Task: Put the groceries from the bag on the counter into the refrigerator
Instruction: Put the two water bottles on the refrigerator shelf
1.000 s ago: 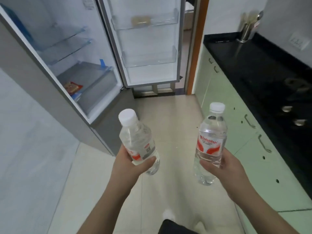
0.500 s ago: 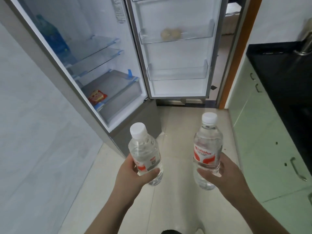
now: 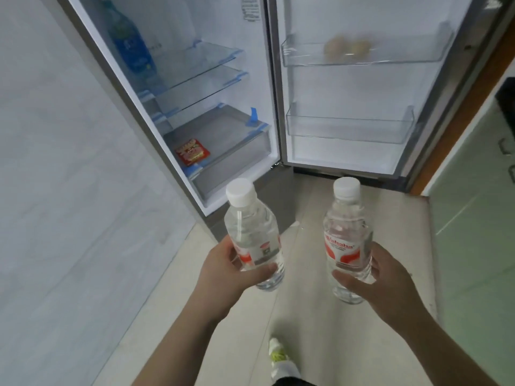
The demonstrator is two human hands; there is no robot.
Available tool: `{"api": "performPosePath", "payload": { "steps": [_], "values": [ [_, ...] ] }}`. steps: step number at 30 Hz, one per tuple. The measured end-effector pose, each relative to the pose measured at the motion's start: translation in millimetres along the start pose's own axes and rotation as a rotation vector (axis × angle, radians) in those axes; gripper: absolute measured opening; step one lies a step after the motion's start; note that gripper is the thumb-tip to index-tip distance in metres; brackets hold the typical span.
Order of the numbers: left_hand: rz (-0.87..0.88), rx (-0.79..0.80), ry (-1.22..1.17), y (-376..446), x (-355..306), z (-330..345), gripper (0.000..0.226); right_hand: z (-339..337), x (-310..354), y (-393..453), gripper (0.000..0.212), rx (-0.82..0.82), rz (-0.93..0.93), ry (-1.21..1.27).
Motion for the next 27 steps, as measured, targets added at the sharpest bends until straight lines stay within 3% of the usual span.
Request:
{"api": "performPosePath", "payload": {
  "steps": [7,14,27],
  "values": [
    [-0.038,-0.037,0.039,79,13,-52,0.054,49,45,92,0.048,0.067,-0.058,-0.065],
    [-0.002,-0.091,0.061,162,-17,-110,0.054,88,87,167,0.043,0.087,-0.096,-0.046],
    [0.121,-0.154,0.051,276,-81,-143,0.053,74,154,318,0.044,0.137,-0.259,-0.109]
  ]
}}
Point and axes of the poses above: each hand's wrist, its own y-axis towards the middle knuckle, its own z-axis out of the palm, x = y × z, the point moved 1 cm from there along y, towards the middle knuckle, and after that the axes turned 1 degree about y, right-handed, at the moved point
